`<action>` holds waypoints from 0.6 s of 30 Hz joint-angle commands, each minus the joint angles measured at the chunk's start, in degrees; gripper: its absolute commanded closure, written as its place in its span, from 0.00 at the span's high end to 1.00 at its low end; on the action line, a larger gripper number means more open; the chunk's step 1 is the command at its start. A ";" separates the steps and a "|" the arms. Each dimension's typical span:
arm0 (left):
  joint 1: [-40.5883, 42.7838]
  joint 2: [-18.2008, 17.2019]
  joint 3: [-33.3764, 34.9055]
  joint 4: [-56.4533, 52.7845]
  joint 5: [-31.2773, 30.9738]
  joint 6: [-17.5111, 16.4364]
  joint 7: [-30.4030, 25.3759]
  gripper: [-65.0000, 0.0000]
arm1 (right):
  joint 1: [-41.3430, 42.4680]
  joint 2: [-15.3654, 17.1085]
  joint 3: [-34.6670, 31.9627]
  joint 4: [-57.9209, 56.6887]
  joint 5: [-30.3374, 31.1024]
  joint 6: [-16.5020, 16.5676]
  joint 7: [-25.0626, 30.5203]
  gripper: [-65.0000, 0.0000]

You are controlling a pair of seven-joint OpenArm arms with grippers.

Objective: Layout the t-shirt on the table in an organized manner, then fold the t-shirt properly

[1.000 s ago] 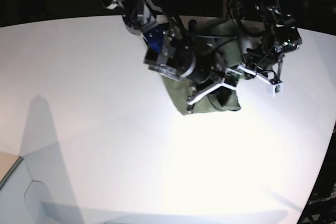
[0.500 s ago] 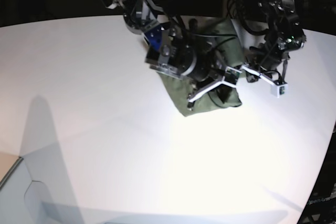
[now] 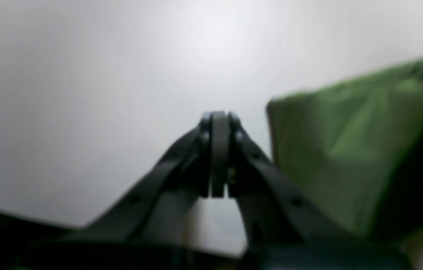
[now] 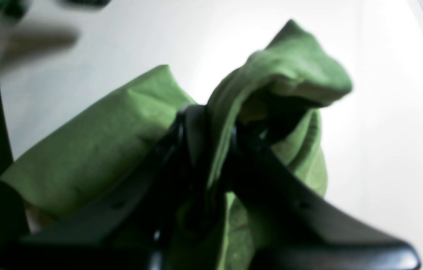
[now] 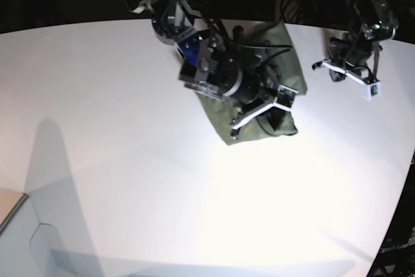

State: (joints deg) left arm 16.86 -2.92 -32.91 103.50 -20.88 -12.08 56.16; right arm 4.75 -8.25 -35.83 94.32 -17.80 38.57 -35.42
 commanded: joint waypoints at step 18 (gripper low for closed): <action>-0.73 -0.29 5.35 -7.11 -0.87 -0.19 3.14 0.00 | 2.24 -0.75 -2.10 0.93 0.79 1.39 1.44 0.00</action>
State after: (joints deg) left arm 16.14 -2.87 -27.53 96.27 -22.61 -12.25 58.28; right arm 6.15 -8.05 -37.56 94.24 -17.93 39.77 -35.86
